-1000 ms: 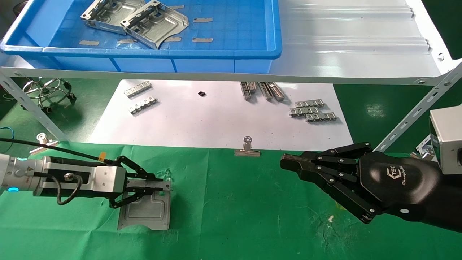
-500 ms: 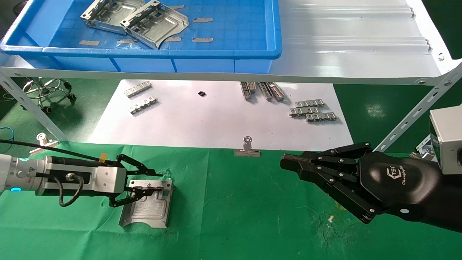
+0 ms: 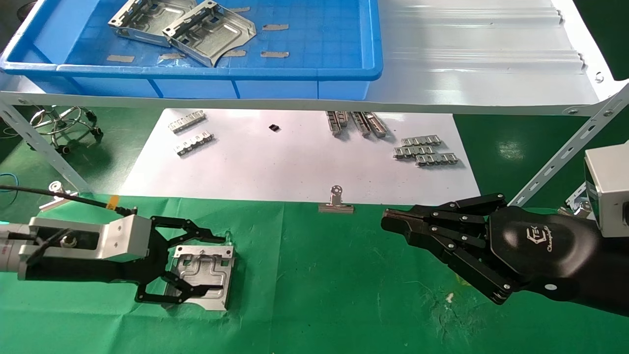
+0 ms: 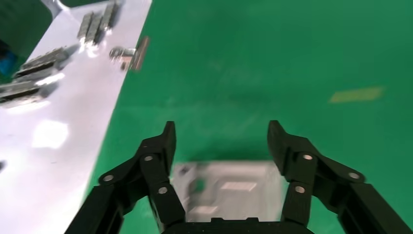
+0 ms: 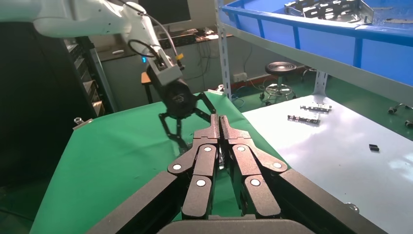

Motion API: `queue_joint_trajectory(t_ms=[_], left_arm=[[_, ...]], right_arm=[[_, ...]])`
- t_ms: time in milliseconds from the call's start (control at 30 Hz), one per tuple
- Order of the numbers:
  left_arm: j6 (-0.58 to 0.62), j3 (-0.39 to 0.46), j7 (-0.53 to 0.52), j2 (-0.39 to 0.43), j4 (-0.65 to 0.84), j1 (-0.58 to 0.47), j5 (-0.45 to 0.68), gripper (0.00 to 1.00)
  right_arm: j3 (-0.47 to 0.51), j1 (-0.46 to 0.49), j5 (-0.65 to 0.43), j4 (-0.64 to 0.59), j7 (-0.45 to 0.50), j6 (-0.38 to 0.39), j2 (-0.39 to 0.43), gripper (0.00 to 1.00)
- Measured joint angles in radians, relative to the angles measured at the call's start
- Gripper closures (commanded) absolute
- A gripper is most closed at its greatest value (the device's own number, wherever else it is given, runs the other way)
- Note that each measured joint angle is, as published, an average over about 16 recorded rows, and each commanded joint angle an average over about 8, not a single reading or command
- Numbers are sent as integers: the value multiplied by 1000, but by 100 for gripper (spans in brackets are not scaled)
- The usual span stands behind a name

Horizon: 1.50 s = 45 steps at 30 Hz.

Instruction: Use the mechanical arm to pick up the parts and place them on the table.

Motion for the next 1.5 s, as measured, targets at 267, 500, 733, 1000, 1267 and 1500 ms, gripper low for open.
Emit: queue_joint_trajectory(t_ms=[267,500,733,1000,1267,1500], left_arm=[[6,-65,-149,-50,-136,67,-50,0],[-7,-160,-236,-75,-236,132,-61,0],[-22,-256,-328,-104,-350,201,-78,0],[-39,-366,-433,-138,-480,280,-97,0],[-56,-475,-538,-172,-611,359,-116,0],[-71,-571,-630,-202,-725,428,-133,0]], right_arm=[[0,0,0,0,0,0,0,0],[0,0,0,0,0,0,0,0],[0,0,0,0,0,0,0,0],[0,0,0,0,0,0,0,0],[0,0,0,0,0,0,0,0],[0,0,0,0,0,0,0,0]])
